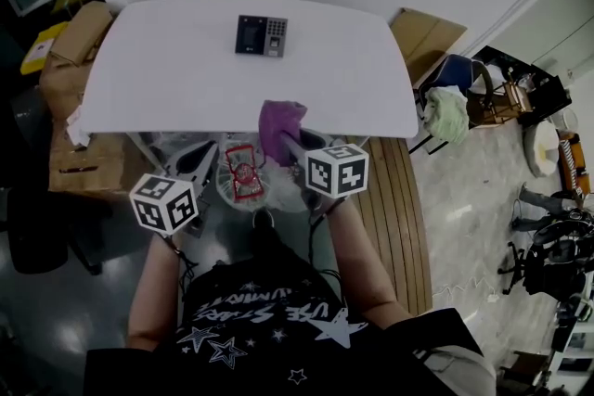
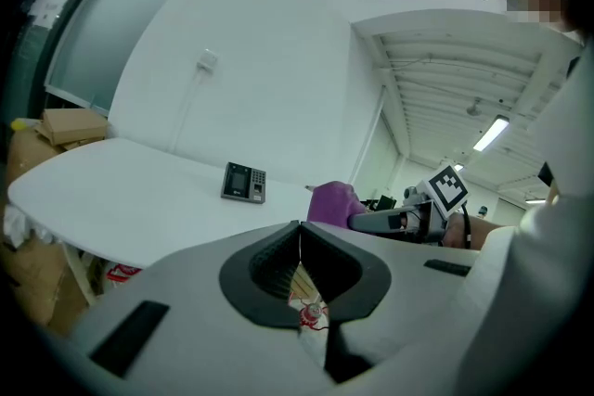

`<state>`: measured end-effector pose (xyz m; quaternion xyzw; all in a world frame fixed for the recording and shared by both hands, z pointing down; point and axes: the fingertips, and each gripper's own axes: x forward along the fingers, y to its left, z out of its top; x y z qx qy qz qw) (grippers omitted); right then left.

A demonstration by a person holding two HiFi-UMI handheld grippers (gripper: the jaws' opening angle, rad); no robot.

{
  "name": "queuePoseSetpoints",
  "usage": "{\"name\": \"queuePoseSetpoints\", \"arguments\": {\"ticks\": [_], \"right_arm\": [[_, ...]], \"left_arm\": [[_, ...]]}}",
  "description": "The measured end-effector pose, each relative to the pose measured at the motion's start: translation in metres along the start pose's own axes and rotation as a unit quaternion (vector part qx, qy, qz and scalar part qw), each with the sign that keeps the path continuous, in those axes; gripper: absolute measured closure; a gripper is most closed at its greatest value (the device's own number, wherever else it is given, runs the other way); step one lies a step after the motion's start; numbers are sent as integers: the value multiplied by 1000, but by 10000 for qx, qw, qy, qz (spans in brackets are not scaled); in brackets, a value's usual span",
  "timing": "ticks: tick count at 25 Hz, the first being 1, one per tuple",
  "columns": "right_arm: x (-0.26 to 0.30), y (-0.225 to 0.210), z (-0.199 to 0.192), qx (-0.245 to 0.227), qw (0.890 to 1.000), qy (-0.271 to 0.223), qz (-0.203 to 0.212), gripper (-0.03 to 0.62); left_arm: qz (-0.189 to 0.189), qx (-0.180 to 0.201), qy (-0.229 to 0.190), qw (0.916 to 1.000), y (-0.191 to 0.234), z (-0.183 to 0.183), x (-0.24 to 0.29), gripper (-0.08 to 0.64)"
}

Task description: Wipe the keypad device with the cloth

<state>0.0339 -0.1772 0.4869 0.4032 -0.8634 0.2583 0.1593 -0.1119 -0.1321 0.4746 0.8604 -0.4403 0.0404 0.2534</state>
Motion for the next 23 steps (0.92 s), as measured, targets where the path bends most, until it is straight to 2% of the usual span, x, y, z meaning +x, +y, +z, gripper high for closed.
{"name": "queuePoseSetpoints", "arguments": {"ticks": [14,23], "right_arm": [[-66,64,-53,34,9998,-137,-108,494],[-91,91,-88,-58,9998,-114,-163,494]], "left_arm": [[-122,114,-69,9998,-49,-36,-82,552],[-121,150,-100,9998,-63,-56,-112,552]]}}
